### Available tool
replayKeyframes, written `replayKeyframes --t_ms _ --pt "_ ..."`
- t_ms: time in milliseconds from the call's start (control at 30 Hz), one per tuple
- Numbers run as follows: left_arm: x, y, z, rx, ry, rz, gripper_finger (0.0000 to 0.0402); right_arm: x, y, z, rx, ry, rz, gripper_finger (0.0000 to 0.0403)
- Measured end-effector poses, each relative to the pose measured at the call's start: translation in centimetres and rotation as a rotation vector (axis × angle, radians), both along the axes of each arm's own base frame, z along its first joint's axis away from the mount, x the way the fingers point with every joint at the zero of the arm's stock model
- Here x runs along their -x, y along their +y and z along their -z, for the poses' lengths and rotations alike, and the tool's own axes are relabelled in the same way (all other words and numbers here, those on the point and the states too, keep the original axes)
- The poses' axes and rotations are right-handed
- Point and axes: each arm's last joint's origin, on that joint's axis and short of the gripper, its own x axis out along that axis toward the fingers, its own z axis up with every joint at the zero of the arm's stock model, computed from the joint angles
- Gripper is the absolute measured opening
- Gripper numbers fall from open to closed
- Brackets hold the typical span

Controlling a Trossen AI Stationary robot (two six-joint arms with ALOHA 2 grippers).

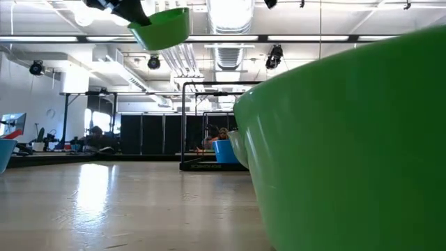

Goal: Pick & Place Mini bowls
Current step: Stack the top green bowl on the green bowl on the shelf

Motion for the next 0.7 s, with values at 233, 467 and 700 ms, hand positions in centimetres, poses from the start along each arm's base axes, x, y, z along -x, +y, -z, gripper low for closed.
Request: replayKeyframes --t_ms 233,467,700 --pt "-1.1 2.0 -1.8 -0.108 -0.031 -0.116 0.0000 -0.6 1.0 0.1 0.123 0.009 -0.088 0.0063" --pt "-3.0 3.7 -1.9 -0.169 -0.015 -0.139 0.0000 -1.7 0.8 0.5 0.088 -0.030 -0.062 0.0070" --pt "-3.7 4.5 -1.8 -0.169 0.011 -0.126 0.0000 -1.8 0.9 0.4 0.090 -0.047 -0.066 0.0119"
